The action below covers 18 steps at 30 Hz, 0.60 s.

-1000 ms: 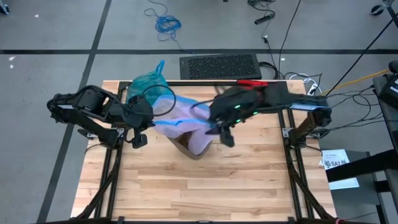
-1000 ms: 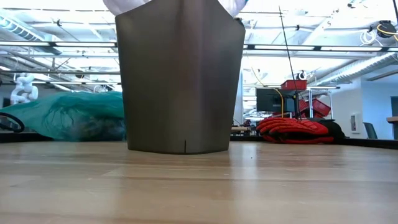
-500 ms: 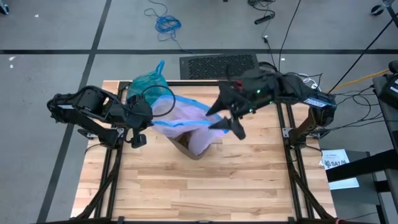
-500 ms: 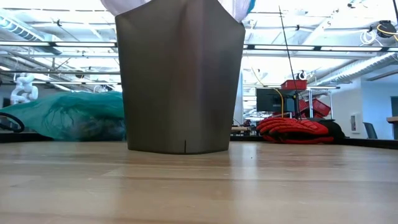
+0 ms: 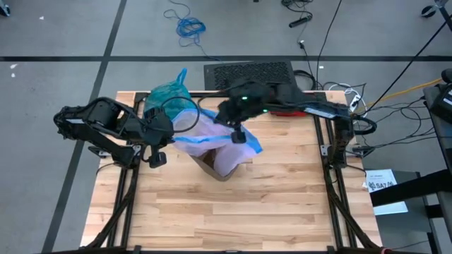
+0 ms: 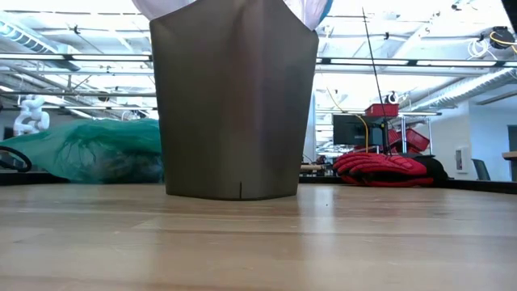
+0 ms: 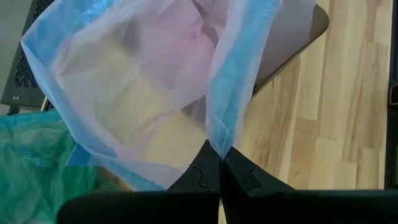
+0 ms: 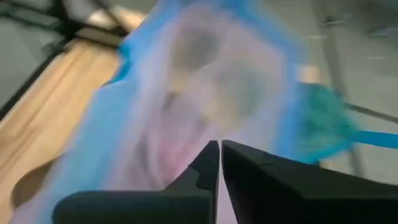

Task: Place trash/remove bag and relplace
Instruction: Insert a new pink trash bag into the black trash bin

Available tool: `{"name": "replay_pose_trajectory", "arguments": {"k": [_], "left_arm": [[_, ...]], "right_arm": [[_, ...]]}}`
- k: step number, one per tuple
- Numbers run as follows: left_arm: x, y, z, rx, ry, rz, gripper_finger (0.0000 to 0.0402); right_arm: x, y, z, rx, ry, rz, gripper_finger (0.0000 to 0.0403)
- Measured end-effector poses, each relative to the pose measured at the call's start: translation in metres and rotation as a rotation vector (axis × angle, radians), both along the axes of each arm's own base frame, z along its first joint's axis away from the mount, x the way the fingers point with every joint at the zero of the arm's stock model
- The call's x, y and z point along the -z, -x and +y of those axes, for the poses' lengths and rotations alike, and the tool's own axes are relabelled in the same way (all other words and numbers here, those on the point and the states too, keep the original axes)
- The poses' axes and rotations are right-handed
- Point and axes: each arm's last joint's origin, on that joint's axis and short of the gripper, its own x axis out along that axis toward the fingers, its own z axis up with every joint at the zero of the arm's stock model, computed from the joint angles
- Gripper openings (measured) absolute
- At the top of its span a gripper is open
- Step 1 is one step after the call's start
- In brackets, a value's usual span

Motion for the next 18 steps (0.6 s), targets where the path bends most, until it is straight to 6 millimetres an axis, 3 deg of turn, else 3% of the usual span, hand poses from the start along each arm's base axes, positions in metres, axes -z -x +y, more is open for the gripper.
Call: {"name": "replay_pose_trajectory", "arguments": {"k": [5,9,14,18], "left_arm": [[-0.002,0.003,0.001,-0.008,-0.010,-0.013,0.0000],[-0.007,0.011,0.004,-0.025,-0.026,-0.061,0.0000],[-0.012,0.020,0.007,-0.045,-0.040,-0.109,0.0000],[-0.015,0.025,0.009,-0.049,-0.037,-0.137,0.0000]], "right_arm": [[0.029,-0.020,0.007,-0.177,-0.030,0.094,0.0002],[0.043,-0.032,0.017,-0.240,-0.020,0.126,0.0001],[0.067,-0.047,0.027,-0.341,-0.132,0.198,0.0000],[0.091,-0.053,0.037,-0.361,-0.160,0.322,0.0000]]}}
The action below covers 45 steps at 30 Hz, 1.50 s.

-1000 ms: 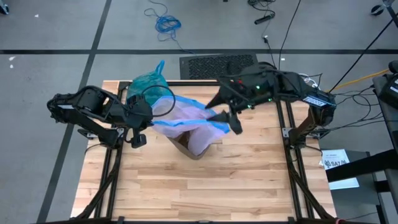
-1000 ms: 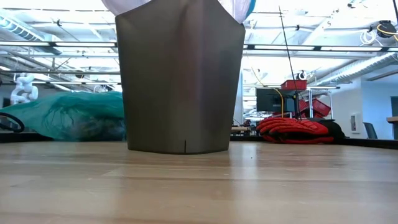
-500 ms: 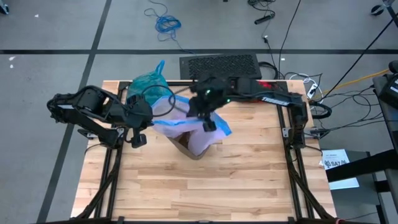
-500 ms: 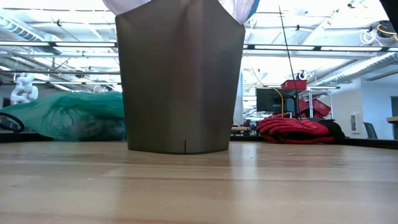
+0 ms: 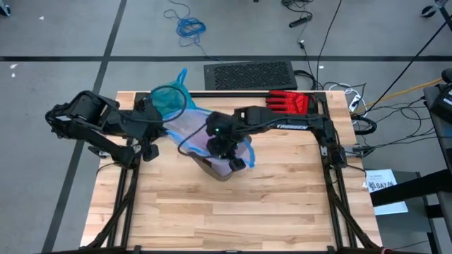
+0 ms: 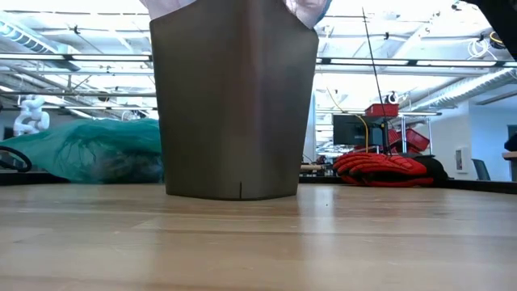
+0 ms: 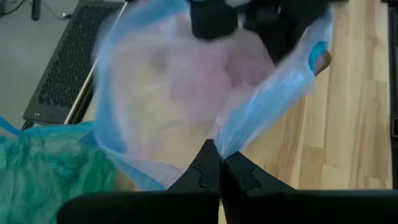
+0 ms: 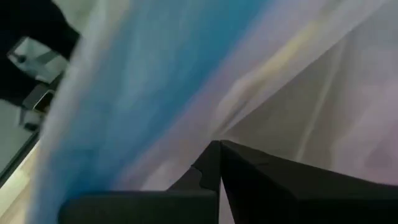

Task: Place trash/remove bag and relplace
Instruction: Insert a new pink trash bag into the black trash bin

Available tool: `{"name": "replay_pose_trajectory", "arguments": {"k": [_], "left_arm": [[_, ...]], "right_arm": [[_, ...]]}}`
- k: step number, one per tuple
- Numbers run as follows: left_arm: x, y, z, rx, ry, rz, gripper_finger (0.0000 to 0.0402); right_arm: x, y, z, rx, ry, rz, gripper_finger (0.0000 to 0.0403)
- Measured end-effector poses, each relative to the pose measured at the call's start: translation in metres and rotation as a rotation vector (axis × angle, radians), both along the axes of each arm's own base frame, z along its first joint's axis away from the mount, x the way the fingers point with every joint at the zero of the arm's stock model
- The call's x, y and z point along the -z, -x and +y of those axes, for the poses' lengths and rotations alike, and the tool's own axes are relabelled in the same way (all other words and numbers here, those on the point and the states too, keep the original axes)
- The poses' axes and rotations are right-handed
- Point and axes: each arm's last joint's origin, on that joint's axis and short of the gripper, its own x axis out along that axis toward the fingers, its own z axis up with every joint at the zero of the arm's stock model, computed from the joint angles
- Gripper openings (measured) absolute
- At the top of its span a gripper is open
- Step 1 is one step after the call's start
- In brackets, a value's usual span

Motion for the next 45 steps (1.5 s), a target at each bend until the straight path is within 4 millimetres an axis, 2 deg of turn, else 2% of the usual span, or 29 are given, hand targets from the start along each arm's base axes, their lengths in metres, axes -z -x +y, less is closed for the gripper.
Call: {"name": "replay_pose_trajectory", "arguments": {"k": [2,3,9,12,15,20,24,32,42,45], "left_arm": [[0.000,0.001,0.000,0.000,0.001,-0.004,0.0000],[0.000,0.001,0.000,0.000,0.002,-0.005,0.0000],[-0.001,0.001,0.000,0.000,0.003,-0.006,0.0000],[-0.001,0.001,0.000,0.000,0.003,-0.007,0.0000],[-0.001,0.001,0.000,0.000,0.004,-0.008,0.0000],[-0.001,0.001,0.000,0.000,0.005,-0.008,0.0000],[-0.001,0.001,0.000,0.003,0.008,-0.007,0.0000],[-0.003,0.007,0.002,0.002,0.013,-0.026,0.0000],[-0.004,0.009,0.002,0.001,0.014,-0.028,0.0000],[-0.004,0.009,0.002,0.001,0.015,-0.029,0.0000]], "right_arm": [[0.002,0.001,0.003,-0.006,0.003,0.022,0.0000],[-0.003,0.003,0.004,-0.003,0.010,0.004,0.0000],[-0.065,0.029,0.005,0.103,0.189,-0.212,0.0000],[-0.072,0.028,0.000,0.147,0.271,-0.274,0.0000],[-0.057,0.013,-0.008,0.155,0.297,-0.262,0.0000],[-0.010,-0.014,-0.022,0.199,0.407,-0.112,0.0000],[0.018,-0.023,-0.026,0.245,0.400,0.014,0.0000],[0.041,-0.032,-0.015,0.276,0.352,0.100,0.0000],[0.070,-0.032,-0.027,0.316,0.348,0.205,0.0000],[0.067,-0.028,-0.031,0.309,0.343,0.220,0.0000]]}}
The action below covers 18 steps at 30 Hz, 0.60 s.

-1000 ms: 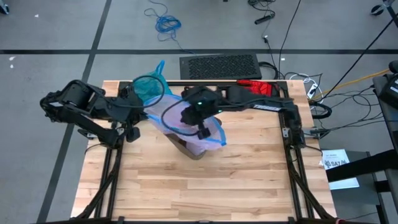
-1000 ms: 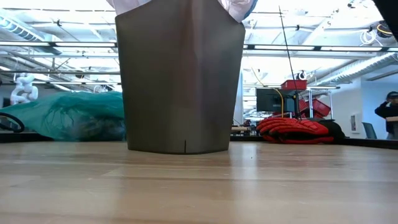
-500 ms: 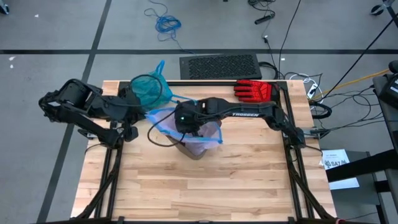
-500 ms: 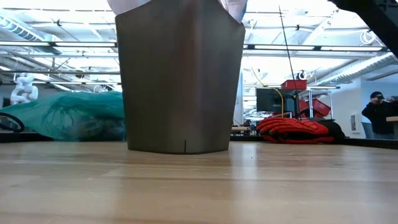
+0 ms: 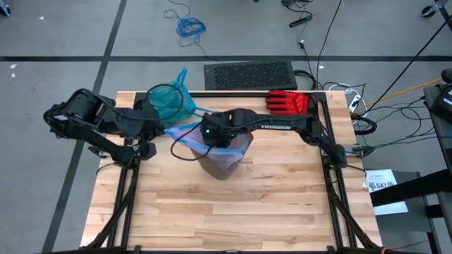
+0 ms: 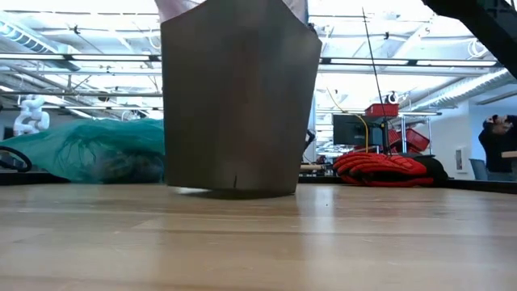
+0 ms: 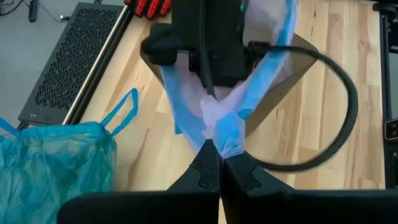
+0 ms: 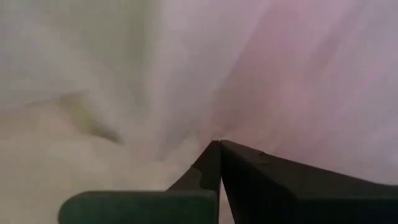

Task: Place trash/remove bag and relplace
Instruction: Insert a new pink trash bag into the black trash bin

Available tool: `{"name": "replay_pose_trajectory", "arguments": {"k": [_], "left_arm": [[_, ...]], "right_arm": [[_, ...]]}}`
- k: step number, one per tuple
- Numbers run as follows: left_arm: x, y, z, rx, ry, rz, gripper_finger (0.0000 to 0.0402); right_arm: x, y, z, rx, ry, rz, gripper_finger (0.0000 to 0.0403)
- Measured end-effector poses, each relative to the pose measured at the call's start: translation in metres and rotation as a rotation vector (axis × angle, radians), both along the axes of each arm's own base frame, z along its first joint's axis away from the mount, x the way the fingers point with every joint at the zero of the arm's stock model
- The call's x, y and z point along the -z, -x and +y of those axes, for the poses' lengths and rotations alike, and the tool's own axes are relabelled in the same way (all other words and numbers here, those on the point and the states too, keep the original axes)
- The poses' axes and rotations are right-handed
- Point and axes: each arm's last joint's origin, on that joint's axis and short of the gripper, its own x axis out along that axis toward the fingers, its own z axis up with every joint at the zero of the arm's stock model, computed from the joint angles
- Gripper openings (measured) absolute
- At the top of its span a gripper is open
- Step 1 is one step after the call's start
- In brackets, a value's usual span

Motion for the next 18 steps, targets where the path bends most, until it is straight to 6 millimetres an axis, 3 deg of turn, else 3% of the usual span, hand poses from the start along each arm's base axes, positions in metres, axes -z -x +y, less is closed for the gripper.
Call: {"name": "replay_pose_trajectory", "arguments": {"k": [6,13,16,18], "left_arm": [[0.000,0.000,0.000,0.000,0.003,0.000,0.0000],[0.001,-0.002,-0.001,0.006,0.007,0.006,0.0000],[0.002,-0.005,-0.002,0.007,0.005,0.013,0.0000],[0.003,-0.008,-0.002,0.007,0.003,0.020,0.0000]], "right_arm": [[-0.055,0.029,0.006,-0.039,-0.037,-0.108,0.0000],[-0.093,0.054,0.006,0.020,-0.054,-0.204,0.0000],[-0.097,0.053,0.006,0.035,-0.069,-0.242,0.0000],[-0.087,0.045,0.005,0.035,-0.083,-0.219,0.0000]]}}
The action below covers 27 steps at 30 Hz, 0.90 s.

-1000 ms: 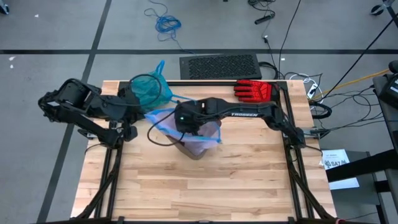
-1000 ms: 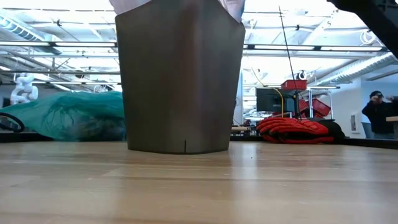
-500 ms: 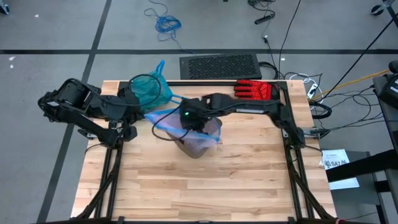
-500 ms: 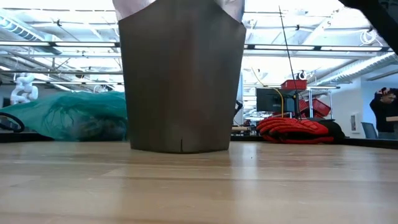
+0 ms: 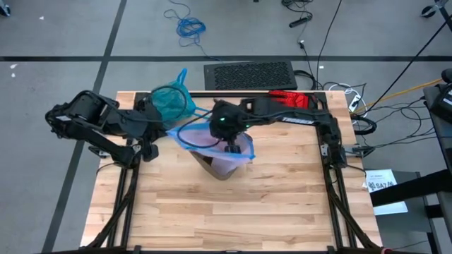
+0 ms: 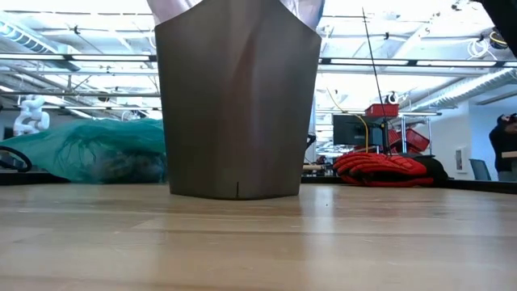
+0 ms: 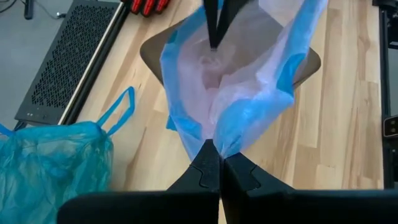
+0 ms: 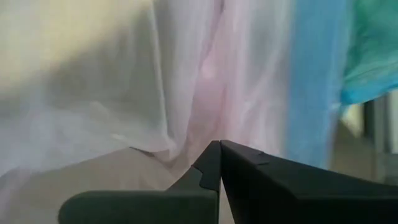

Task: Place trash/remove bag and relplace
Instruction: Insert a new pink trash bag into the black trash bin

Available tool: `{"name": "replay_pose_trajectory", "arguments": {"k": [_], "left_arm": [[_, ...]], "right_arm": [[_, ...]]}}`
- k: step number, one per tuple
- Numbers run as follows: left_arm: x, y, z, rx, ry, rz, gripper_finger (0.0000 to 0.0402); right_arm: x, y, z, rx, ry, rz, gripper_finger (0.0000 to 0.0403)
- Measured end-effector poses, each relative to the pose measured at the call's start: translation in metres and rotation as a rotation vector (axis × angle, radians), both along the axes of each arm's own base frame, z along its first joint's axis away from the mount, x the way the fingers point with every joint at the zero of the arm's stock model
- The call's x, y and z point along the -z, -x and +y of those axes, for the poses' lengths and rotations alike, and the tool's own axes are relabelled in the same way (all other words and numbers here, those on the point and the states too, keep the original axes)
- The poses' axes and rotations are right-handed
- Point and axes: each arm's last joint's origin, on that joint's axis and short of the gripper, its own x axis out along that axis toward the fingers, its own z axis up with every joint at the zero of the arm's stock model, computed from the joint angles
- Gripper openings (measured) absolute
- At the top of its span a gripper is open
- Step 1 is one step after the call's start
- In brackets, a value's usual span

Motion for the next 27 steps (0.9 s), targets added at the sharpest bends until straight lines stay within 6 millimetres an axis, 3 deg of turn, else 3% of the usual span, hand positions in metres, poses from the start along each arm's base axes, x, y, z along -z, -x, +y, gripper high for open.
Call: {"name": "replay_pose_trajectory", "arguments": {"k": [8,12,15,21,27], "left_arm": [[0.007,-0.015,-0.009,-0.006,0.015,0.040,0.0000],[0.011,-0.016,-0.016,-0.045,0.007,0.048,0.0000],[0.018,-0.016,-0.022,-0.076,-0.008,0.070,0.0000],[0.042,-0.021,-0.034,-0.114,-0.012,0.128,0.0000],[0.047,-0.022,-0.038,-0.130,-0.024,0.113,0.0000]], "right_arm": [[0.063,-0.035,0.000,0.001,-0.018,0.159,0.0000],[0.071,-0.037,-0.007,0.043,0.021,0.184,0.0000],[0.061,-0.033,-0.009,0.047,0.019,0.160,0.0000],[0.003,0.000,-0.005,0.114,-0.035,0.012,0.0005],[-0.038,0.017,-0.005,0.068,-0.073,-0.180,0.0059]]}}
